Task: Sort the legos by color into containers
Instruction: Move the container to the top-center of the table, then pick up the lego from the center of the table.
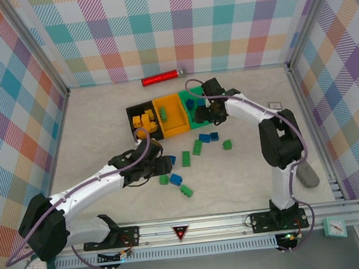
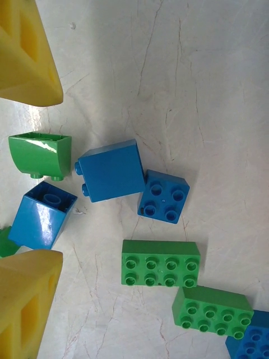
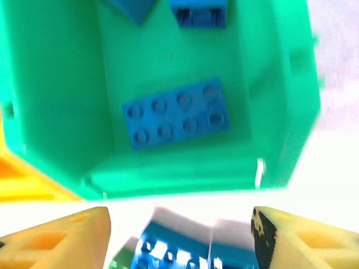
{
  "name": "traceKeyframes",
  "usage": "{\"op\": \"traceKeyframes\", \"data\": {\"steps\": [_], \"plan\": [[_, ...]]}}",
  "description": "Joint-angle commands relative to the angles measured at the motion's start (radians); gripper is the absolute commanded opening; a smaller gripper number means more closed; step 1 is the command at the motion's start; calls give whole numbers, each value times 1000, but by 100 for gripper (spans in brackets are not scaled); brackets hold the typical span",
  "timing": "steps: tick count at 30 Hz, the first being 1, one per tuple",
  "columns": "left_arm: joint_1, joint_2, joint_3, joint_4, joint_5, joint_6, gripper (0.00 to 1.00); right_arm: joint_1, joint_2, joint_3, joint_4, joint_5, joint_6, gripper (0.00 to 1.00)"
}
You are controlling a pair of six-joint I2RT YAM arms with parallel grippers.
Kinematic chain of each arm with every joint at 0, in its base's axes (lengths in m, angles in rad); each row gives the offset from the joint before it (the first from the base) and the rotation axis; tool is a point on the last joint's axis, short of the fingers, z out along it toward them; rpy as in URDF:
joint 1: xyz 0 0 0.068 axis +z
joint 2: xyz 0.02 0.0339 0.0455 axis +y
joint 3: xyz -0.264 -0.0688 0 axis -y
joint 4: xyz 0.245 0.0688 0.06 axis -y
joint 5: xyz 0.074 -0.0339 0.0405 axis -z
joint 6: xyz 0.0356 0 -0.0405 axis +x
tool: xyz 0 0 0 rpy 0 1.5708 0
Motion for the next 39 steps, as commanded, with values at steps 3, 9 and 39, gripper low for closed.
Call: {"op": "traceKeyframes", "data": {"steps": [3,9,39], "plan": [[-8,59,12,30,23,-1,68,14,-128,-146,-7,15,-18,67],[-14,116,40,64,44,10,68,14,-153,-251,12,12,-11,64],[-29,105,38,42,18,12,67,14,-99,-205,23,37,-4,34]]}}
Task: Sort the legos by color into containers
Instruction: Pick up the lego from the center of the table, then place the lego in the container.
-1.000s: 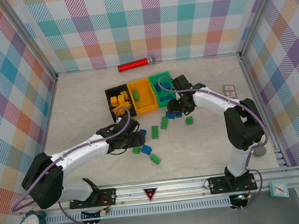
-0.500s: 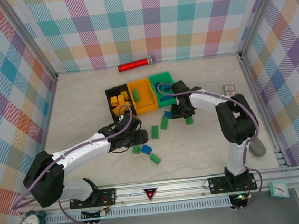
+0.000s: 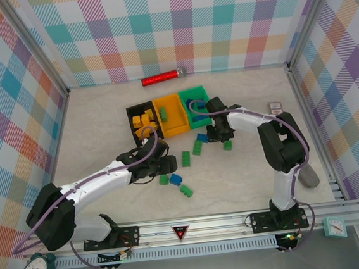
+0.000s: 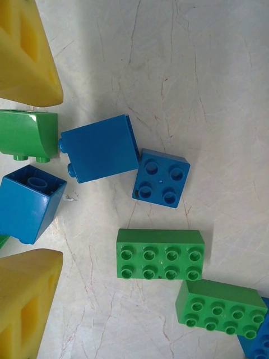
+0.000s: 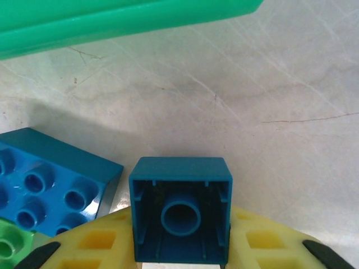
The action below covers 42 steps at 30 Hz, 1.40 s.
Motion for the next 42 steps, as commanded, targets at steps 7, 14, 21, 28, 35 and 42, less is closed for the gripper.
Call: {"op": "traceKeyframes", "data": {"steps": [7,14,21,28,35,42], "plan": [[-10,11,3,-3,4,10,67,2,-62,159,-43,-24,-27,35],[-10,-7,-10,9,10,-2,67,1,83,385,-66,-23,-26,36],[-15,-71,-18,-47,-23,4,67,1,270,610,-96,-24,-21,36],[-16,-156,-69,-75,-52,-20,67,7,347,646,-113,-2,-23,36],[-15,-143,-72,-58,-38,-19,67,20,300,470,-42,-14,4,36],[-15,-104,-44,-38,-21,-8,67,37,236,354,-8,-9,23,38]]}}
